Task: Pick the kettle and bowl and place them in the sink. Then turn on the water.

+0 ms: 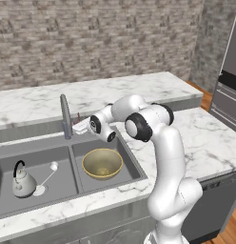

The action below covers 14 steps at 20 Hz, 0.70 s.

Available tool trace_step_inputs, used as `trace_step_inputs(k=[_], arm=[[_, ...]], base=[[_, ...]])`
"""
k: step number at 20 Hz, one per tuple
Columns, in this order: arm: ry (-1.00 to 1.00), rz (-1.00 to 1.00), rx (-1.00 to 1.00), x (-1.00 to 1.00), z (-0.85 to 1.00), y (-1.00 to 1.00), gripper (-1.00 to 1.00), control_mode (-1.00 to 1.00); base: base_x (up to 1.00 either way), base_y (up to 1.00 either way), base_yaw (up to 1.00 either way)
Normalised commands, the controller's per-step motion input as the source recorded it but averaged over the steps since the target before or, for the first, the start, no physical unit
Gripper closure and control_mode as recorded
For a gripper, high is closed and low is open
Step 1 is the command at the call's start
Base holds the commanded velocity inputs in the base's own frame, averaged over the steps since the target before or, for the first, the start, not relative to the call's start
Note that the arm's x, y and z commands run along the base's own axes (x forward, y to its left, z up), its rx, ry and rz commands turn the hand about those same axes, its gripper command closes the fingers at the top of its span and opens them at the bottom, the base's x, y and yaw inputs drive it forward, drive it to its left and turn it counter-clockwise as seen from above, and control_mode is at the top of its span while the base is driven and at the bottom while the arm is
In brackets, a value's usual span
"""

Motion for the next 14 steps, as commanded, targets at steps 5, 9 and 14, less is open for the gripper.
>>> trace_step_inputs(k=[5, 9, 14], arm=[[-0.07, -0.06, 0.0, 0.0, 0.17, 0.17, -1.0, -1.0], [-0.09, -0.06, 0.0, 0.0, 0.1, 0.13, -1.0, -1.0], [-0.02, -0.07, 0.0, 0.12, 0.01, 0.18, -1.0, -1.0]], base=[[0.0, 0.0, 0.0], [0.0, 0.0, 0.0], [0.0, 0.0, 0.0]])
